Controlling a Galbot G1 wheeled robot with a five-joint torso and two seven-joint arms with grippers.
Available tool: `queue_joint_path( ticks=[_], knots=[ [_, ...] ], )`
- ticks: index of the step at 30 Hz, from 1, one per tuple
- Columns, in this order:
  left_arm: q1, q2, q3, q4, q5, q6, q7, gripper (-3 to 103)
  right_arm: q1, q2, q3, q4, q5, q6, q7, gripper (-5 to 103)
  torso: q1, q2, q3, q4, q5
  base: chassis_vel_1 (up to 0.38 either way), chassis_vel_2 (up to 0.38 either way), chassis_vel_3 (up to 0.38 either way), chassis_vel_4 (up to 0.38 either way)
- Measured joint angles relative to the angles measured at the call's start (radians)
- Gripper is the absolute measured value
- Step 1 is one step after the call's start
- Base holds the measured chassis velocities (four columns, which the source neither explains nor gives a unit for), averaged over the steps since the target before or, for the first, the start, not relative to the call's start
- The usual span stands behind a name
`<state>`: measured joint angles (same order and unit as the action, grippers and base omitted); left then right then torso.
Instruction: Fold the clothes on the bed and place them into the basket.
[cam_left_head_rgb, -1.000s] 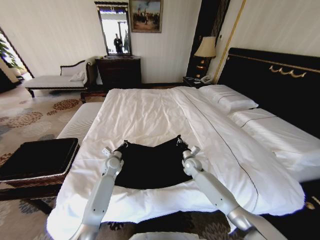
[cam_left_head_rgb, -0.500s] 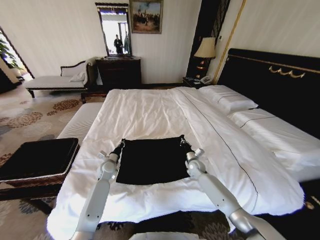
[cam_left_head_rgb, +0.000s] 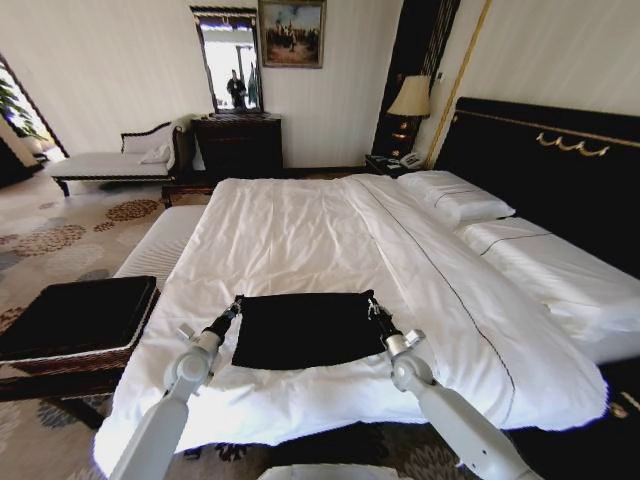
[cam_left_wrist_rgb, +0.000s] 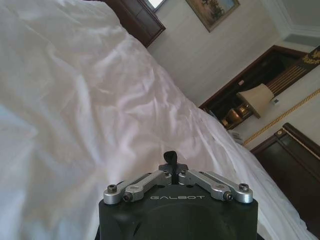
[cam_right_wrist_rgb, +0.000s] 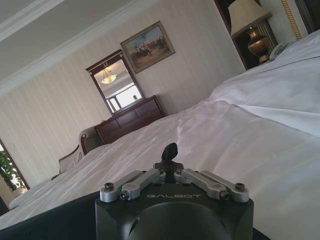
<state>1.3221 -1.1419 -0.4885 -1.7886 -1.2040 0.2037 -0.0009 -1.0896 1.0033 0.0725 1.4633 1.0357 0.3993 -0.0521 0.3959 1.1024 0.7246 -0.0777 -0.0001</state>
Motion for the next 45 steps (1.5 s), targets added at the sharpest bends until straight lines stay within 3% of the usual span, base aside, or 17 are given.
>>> queue_joint_path(
  ticks=[9,21,23,24,26,27,28,29,31,33,35,36,38,40,41,42,45],
  knots=[
    [0.107,0.015,0.003,-0.035,0.065,-0.005,0.009,1,-0.102,0.019,0.045,0.038,-0.05,0.015,0.03,2,0.0,0.0,0.0,-0.0002,-0.0001,0.0,0.0,0.0,0.0],
    [0.137,0.018,-0.003,-0.028,0.127,-0.009,-0.015,-2,-0.159,0.044,0.062,0.051,-0.115,0.024,0.076,2,0.0,0.0,0.0,-0.0001,0.0,0.0,0.0,0.0,0.0],
    [0.145,0.011,-0.022,-0.058,0.158,-0.016,-0.032,7,-0.183,0.038,0.089,0.1,-0.121,0.018,0.088,0,0.0,0.0,0.0,-0.0001,0.0002,0.0,0.0,0.0,0.0],
    [0.151,0.009,-0.036,-0.082,0.172,-0.02,-0.038,13,-0.195,0.036,0.109,0.129,-0.123,0.016,0.097,5,0.0,0.0,0.0,-0.0002,0.0,0.0,0.0,0.0,0.0],
    [0.156,0.007,-0.053,-0.103,0.179,-0.024,-0.043,13,-0.203,0.036,0.127,0.155,-0.125,0.014,0.105,10,0.0,0.0,0.0,-0.0003,-0.0002,0.0,0.0,0.0,0.0],
    [0.163,0.005,-0.07,-0.131,0.182,-0.027,-0.047,19,-0.21,0.036,0.145,0.184,-0.126,0.011,0.117,10,0.0,0.0,0.0,-0.0003,0.0,0.0,0.0,0.0,0.0],
    [0.173,0.003,-0.098,-0.177,0.184,-0.029,-0.055,24,-0.215,0.036,0.177,0.242,-0.125,-0.001,0.15,21,0.0,0.0,0.0,-0.0002,0.0001,0.0,0.0,0.0,0.0],
    [0.174,0.002,-0.11,-0.202,0.184,-0.029,-0.059,29,-0.214,0.034,0.187,0.269,-0.121,-0.007,0.168,21,0.0,0.0,0.0,0.0001,0.0,0.0,0.0,0.0,0.0],
    [0.172,0.001,-0.116,-0.221,0.184,-0.029,-0.062,29,-0.209,0.032,0.191,0.287,-0.118,-0.013,0.183,27,0.0,0.0,0.0,0.0,0.0,0.0,0.0,0.0,0.0],
    [0.124,-0.012,-0.103,-0.242,0.195,-0.009,-0.097,45,-0.163,0.024,0.175,0.323,-0.108,-0.037,0.234,37,0.0,0.0,0.0,0.0,0.0,0.0,0.0,0.0,0.0],
    [0.1,-0.018,-0.089,-0.235,0.21,0.007,-0.114,45,-0.145,0.022,0.158,0.324,-0.105,-0.051,0.246,43,0.0,0.0,0.0,-0.0002,0.0,0.0,0.0,0.0,0.0],
    [0.071,-0.028,-0.064,-0.218,0.24,0.027,-0.139,51,-0.119,0.021,0.132,0.321,-0.103,-0.081,0.27,43,0.0,0.0,0.0,-0.0006,0.0003,0.0,0.0,0.0,0.0],
    [0.019,-0.047,-0.016,-0.179,0.313,0.078,-0.18,61,-0.072,0.017,0.075,0.303,-0.103,-0.165,0.334,54,0.0,0.0,0.0,-0.0002,-0.0003,0.0,0.0,0.0,0.0],
    [-0.007,-0.057,0.006,-0.155,0.357,0.104,-0.2,61,-0.048,0.016,0.043,0.285,-0.108,-0.213,0.374,60,0.0,0.0,0.0,-0.0002,-0.0003,0.0,0.0,0.0,0.0],
    [-0.046,-0.075,0.051,-0.109,0.428,0.136,-0.231,67,-0.004,0.019,-0.015,0.235,-0.119,-0.288,0.442,65,0.0,0.0,0.0,-0.0004,0.0002,0.0,0.0,0.0,0.0],
    [-0.058,-0.082,0.067,-0.091,0.446,0.147,-0.241,72,0.014,0.022,-0.035,0.216,-0.122,-0.317,0.465,65,0.0,0.0,0.0,-0.0003,0.0,0.0,0.0,0.0,0.0],
    [-0.069,-0.094,0.106,-0.06,0.517,0.191,-0.267,89,0.066,0.037,-0.091,0.17,-0.121,-0.416,0.541,83,0.0,0.0,0.0,-0.0002,0.0001,0.0,0.0,0.0,0.0]
  ],
)
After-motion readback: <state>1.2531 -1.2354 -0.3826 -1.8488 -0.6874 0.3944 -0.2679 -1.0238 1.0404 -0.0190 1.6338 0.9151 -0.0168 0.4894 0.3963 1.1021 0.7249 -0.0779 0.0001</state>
